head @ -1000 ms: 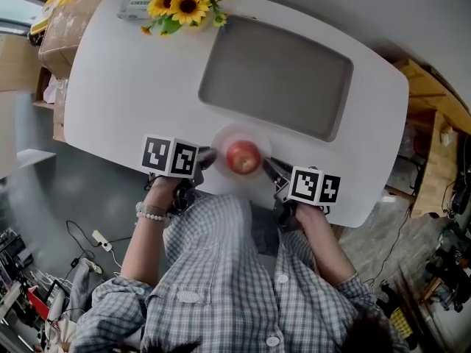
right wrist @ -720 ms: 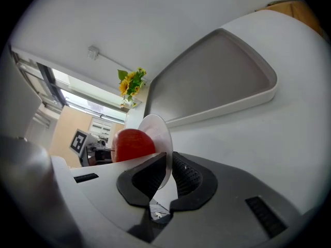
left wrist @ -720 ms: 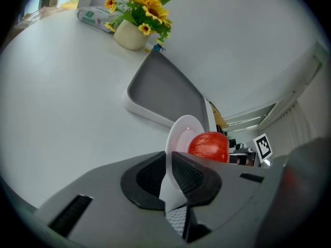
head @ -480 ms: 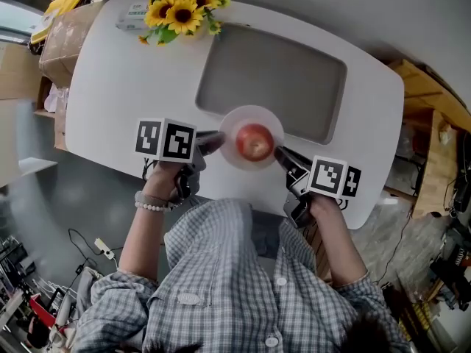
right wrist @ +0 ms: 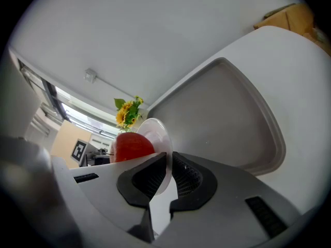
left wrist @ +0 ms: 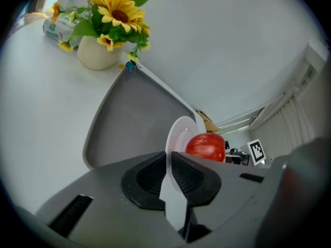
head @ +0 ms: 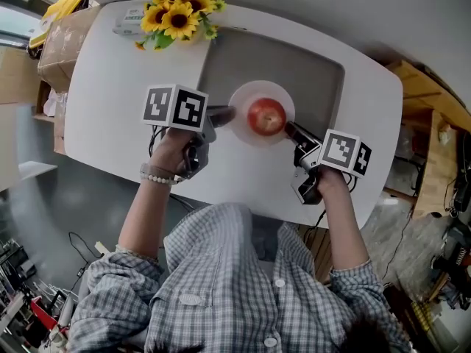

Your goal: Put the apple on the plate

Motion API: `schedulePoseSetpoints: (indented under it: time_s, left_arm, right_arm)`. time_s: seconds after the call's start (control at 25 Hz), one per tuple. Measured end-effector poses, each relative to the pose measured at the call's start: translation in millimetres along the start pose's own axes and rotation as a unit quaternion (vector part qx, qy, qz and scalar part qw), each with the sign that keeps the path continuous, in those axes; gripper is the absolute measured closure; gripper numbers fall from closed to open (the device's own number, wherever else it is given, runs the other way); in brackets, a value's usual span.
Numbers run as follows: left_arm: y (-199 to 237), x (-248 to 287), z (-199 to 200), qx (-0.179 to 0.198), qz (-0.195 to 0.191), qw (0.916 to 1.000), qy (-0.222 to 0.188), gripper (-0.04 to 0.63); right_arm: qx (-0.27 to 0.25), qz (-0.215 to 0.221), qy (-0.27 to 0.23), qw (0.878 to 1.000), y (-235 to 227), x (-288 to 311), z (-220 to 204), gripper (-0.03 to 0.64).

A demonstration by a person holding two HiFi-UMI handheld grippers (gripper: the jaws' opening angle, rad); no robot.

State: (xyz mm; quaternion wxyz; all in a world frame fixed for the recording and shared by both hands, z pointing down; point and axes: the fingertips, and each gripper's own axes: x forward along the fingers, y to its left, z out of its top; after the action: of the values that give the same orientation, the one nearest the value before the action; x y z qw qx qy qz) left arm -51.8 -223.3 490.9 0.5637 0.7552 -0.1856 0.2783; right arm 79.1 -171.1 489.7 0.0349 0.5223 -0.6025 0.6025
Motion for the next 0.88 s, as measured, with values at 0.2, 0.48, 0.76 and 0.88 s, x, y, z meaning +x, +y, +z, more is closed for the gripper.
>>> schedulePoseSetpoints:
  time_s: [0.2,0.48,0.76,0.88]
  left_arm:
    - [8,12,26,0.005,0.014,0.9999,-0.003,0.557]
    - [24,31,35,0.001,0.033,0.9993,0.018,0.557]
    - [32,44,36,-0.005,0.044,0.9984,0.036,0.557]
    - [35,49,37,-0.006,0.052,0.9978,0.041,0.557]
  right_arm:
    - [-0.006,-0.009,0.003,1.0,-7,17,19,0.571]
    - [-0.023,-0.036,0.021,0.999,-23,38,29,0.569]
    - [-0.042,-0.058,0.032,0.997,-32,45,34,0.569]
    - [-0.049,-0.067,0.036,0.996,-35,47,36,0.569]
